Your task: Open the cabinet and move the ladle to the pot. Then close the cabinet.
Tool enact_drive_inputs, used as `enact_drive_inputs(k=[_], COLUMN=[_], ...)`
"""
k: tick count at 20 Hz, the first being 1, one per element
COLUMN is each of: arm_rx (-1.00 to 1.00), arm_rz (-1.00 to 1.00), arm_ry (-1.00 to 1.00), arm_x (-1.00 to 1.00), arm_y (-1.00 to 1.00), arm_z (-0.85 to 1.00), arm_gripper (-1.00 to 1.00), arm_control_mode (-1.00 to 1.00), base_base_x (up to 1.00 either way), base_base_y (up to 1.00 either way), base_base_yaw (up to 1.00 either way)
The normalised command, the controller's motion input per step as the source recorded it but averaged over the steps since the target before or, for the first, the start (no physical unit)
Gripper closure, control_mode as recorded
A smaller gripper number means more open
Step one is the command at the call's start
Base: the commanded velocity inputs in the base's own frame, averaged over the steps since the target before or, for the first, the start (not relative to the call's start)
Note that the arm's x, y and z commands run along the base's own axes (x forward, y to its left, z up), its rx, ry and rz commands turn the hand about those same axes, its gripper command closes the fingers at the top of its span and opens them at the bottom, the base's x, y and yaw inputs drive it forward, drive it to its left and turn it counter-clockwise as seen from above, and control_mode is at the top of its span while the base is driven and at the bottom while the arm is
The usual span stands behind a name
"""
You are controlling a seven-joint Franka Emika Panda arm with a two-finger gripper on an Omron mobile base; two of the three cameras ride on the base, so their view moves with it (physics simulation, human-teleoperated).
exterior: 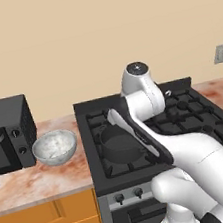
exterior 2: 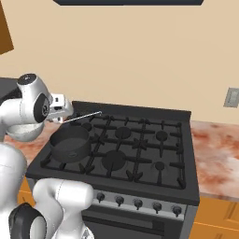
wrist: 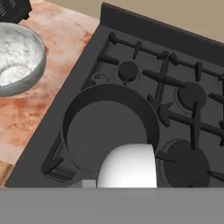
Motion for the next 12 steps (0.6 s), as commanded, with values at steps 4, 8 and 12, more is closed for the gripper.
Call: enact_drive_inputs(k=[4, 8, 12], arm_rx=[0.00, 0.00, 0.00], arm_rz=[0.00, 0.00, 0.00], arm_ry=[0.05, 0.05, 0.05], arm_x=[0.29, 0.29, 0.30], arm_y=[0.14, 0.12, 0.11], arm_z=[-0.35, -0.34, -0.33], arm_gripper=[1.00, 1.00, 1.00], arm_control_mode=[-1.00, -1.00, -1.00], base_base_x=[0.00, 0.00, 0.00], base_base_y=[0.00, 0.00, 0.00], base_base_yaw=[0.00, 0.00, 0.00])
